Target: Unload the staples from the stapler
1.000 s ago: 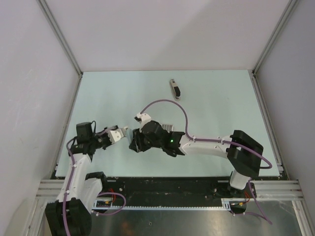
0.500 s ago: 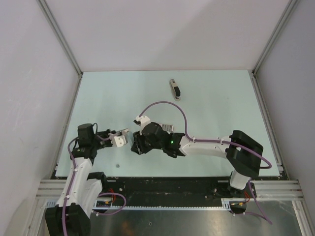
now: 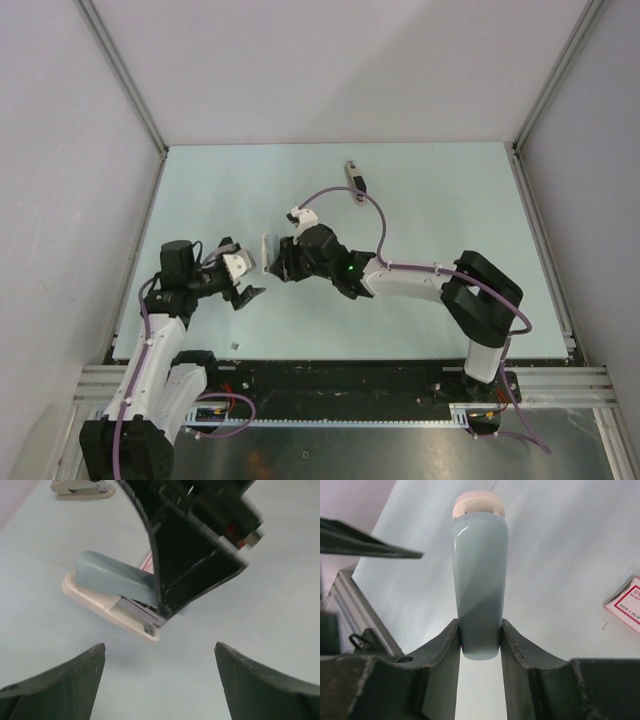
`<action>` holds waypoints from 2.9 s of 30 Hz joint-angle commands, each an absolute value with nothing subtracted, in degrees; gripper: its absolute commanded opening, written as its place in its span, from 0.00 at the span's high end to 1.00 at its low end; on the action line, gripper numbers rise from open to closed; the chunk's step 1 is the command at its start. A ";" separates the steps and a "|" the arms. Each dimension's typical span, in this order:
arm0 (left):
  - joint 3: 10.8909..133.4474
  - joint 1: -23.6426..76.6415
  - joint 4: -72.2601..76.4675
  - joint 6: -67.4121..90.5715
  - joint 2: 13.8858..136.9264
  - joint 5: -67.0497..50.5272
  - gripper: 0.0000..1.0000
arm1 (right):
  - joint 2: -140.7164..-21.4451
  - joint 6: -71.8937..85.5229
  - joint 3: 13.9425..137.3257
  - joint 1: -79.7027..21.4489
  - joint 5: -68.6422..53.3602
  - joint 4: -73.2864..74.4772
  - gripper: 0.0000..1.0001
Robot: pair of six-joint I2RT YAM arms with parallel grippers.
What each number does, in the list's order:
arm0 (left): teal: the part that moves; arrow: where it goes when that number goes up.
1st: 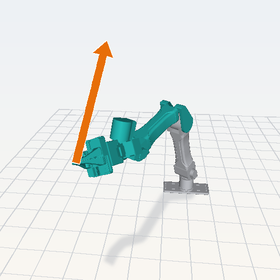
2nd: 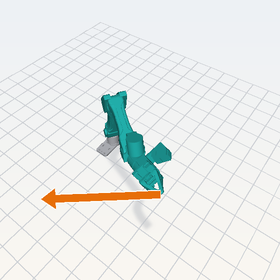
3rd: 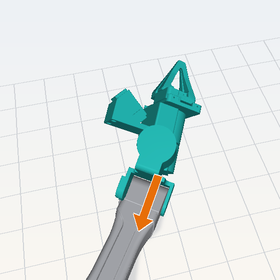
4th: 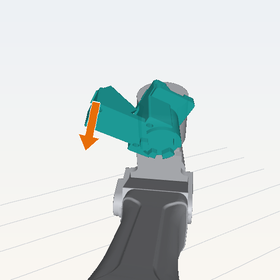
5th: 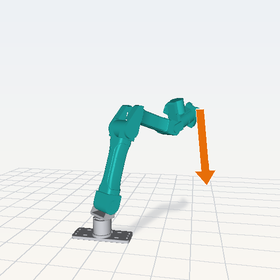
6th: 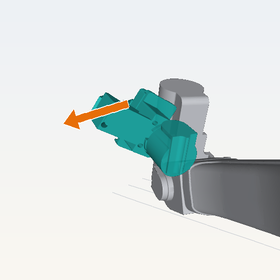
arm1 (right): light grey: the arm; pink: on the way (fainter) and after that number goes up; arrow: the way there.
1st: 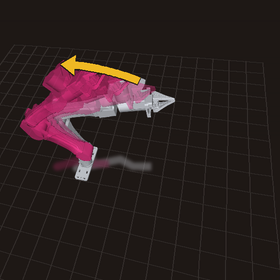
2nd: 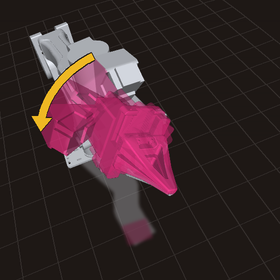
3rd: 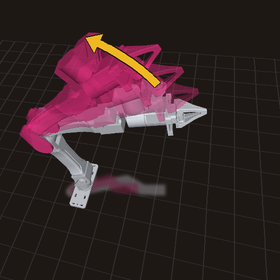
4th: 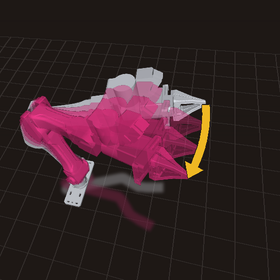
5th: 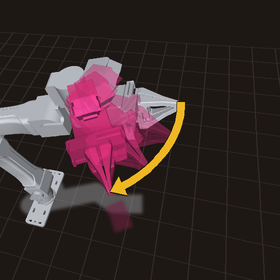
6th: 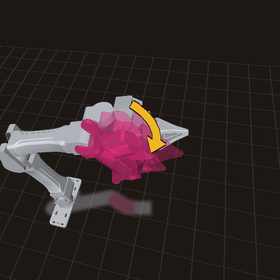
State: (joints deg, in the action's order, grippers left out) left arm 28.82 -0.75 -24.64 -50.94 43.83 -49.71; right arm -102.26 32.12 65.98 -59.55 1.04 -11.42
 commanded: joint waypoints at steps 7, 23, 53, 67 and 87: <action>41.80 -4.42 -25.44 -21.51 47.04 -50.72 0.00 | -114.89 28.87 81.97 -57.49 1.78 -6.25 1.00; 46.20 -9.62 -24.47 -9.29 44.38 -47.74 0.01 | -144.63 26.90 129.32 -59.55 7.53 30.76 0.82; 43.52 -9.80 -21.52 -9.09 45.86 -46.03 0.00 | -126.82 23.28 104.73 -49.18 13.12 23.44 0.31; 43.72 -9.84 -21.24 -9.53 46.47 -46.59 0.00 | -126.37 23.34 96.87 -47.16 15.97 20.87 0.34; 42.88 -9.84 -21.24 -9.91 44.13 -46.65 0.01 | -115.17 30.20 76.11 -54.81 22.86 18.89 0.44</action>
State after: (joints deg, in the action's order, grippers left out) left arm 43.31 -9.21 -22.55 -11.42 45.58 -45.65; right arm -117.78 27.03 79.61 -52.95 21.04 15.46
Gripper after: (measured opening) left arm 0.994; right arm 0.568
